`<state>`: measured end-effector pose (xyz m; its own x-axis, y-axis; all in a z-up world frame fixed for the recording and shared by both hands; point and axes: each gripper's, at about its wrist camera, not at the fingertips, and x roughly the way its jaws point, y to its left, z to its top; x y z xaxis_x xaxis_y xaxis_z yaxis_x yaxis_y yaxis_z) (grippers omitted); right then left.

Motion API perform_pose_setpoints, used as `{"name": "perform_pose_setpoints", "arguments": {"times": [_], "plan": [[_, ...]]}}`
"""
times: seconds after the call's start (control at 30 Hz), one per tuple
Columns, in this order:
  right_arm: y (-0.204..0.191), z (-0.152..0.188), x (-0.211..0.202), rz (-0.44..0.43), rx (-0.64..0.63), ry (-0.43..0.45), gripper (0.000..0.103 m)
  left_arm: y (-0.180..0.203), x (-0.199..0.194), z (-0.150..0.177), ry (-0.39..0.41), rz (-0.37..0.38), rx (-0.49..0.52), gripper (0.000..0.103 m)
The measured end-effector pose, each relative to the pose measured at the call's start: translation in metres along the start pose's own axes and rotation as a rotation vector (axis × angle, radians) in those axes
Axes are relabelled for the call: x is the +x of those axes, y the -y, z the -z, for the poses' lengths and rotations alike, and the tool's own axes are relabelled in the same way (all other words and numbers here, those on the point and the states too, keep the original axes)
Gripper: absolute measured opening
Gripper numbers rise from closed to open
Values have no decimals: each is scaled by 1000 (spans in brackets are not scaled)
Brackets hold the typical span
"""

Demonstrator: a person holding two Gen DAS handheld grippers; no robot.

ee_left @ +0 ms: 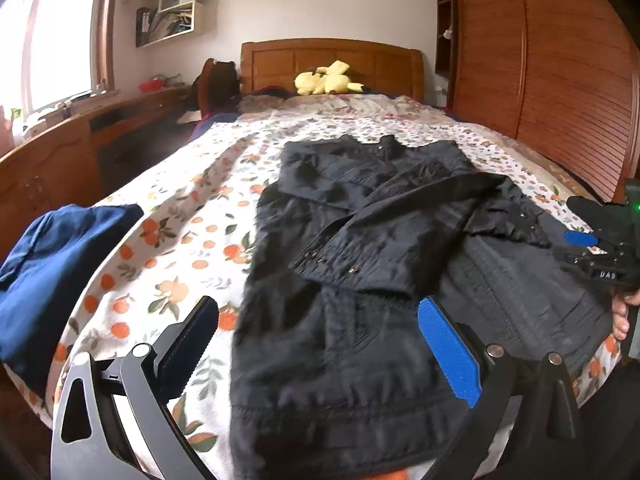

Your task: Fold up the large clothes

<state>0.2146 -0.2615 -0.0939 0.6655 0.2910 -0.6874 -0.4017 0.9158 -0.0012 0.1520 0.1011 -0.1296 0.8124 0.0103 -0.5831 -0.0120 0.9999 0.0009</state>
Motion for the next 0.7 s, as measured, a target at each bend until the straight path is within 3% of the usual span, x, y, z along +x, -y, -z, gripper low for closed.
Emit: {"name": "perform_pose_setpoints", "arguments": {"times": [0.23,0.3,0.43,0.7], "plan": [[-1,1,3,21,-8,-9,64,-18,-1,15,-17,-41,-8,100],[-3,0,1,34,-18,-6,72,-22,-2,18,-19,-44,-12,100],[-6,1,-9,55,-53,-1,73,-30,-6,25,-22,-48,-14,100],[19,35,-42,118,-33,-48,73,-41,-6,39,-50,-39,-30,100]]}}
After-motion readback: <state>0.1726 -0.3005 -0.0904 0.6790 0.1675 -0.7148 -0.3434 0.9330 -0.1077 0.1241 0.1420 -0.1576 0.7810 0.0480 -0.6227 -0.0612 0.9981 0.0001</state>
